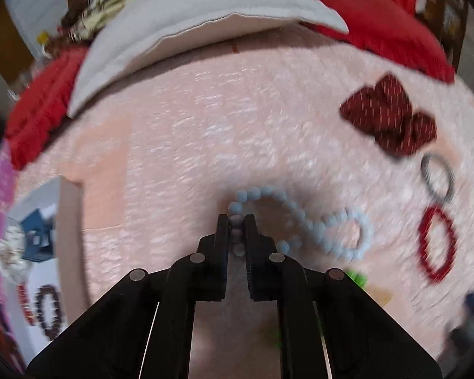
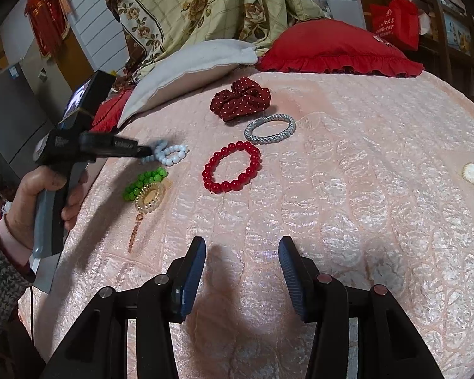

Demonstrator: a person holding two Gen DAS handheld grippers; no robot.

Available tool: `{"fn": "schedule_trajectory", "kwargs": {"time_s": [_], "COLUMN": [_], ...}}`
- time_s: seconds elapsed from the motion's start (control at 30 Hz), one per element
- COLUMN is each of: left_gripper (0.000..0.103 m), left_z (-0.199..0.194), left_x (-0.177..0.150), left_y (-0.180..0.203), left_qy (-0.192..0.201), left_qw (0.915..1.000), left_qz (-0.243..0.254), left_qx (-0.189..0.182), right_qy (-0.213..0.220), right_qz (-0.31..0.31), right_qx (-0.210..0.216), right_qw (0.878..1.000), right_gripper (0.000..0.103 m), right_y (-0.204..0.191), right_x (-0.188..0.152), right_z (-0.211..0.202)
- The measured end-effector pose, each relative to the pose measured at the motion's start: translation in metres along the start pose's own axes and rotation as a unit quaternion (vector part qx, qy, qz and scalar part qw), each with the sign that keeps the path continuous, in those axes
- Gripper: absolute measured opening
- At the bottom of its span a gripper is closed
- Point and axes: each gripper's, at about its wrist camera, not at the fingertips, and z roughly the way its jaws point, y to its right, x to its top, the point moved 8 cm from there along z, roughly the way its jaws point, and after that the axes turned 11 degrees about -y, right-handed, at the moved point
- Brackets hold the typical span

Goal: Organize jewelry
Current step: 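Grasp the white pearl bracelet with the left tool, then grasp the round red bead bracelet with the right tool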

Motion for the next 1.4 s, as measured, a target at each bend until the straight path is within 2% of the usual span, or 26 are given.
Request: {"fn": "schedule_trajectory", "kwargs": {"time_s": [0.07,0.27,0.47,0.7,0.8,0.97,1.07,1.1,1.13,1.2,1.4], "left_gripper": [0.008,0.008,0.008,0.008,0.008,0.008,0.008,0.008,0.008,0.008,0.008], "left_z": [-0.002,-0.015,-0.023,-0.022,-0.022,-0.021,-0.021,-0.022,-0.022,-0.025,-0.07], "left_x": [-0.012,-0.074,-0.109,-0.106,-0.104,-0.102,-0.102,-0.102,-0.102,-0.103,-0.1], "left_y": [-0.006,-0.042,-0.05,-0.05,-0.052,-0.052,-0.05,-0.049,-0.047,-0.046,-0.049], "left_qy": [-0.001,-0.008,0.0,0.007,0.005,0.003,0.007,0.009,0.012,0.018,0.063], "left_qw": [1.0,0.9984,0.9945,0.9911,0.9902,0.9903,0.9916,0.9922,0.9926,0.9918,0.9859], "left_qz": [-0.003,-0.036,-0.063,-0.078,-0.081,-0.079,-0.072,-0.071,-0.071,-0.077,-0.084], "left_qx": [0.0,-0.044,-0.084,-0.107,-0.114,-0.114,-0.107,-0.102,-0.098,-0.101,-0.13], "right_qy": [0.0,-0.001,-0.021,-0.018,-0.042,-0.072,-0.064,-0.062,-0.061,-0.065,-0.04], "right_qz": [0.001,0.0,-0.043,-0.085,-0.096,-0.094,-0.101,-0.102,-0.106,-0.103,-0.051], "right_qx": [0.002,0.0,-0.049,-0.063,-0.07,-0.087,-0.098,-0.103,-0.11,-0.104,-0.055], "right_qw": [1.0,1.0,0.998,0.994,0.992,0.989,0.988,0.987,0.986,0.987,0.996], "right_gripper": [0.046,0.047,0.047,0.046,0.037,0.036,0.036,0.033,0.022,0.009,0.009], "right_y": [0.001,0.001,-0.013,-0.04,-0.047,-0.047,-0.048,-0.048,-0.047,-0.047,-0.04], "right_x": [0.0,0.0,0.004,0.052,0.068,0.076,0.076,0.076,0.076,0.078,0.083], "right_z": [0.0,0.001,0.008,0.017,0.04,0.068,0.07,0.07,0.069,0.069,0.036]}}
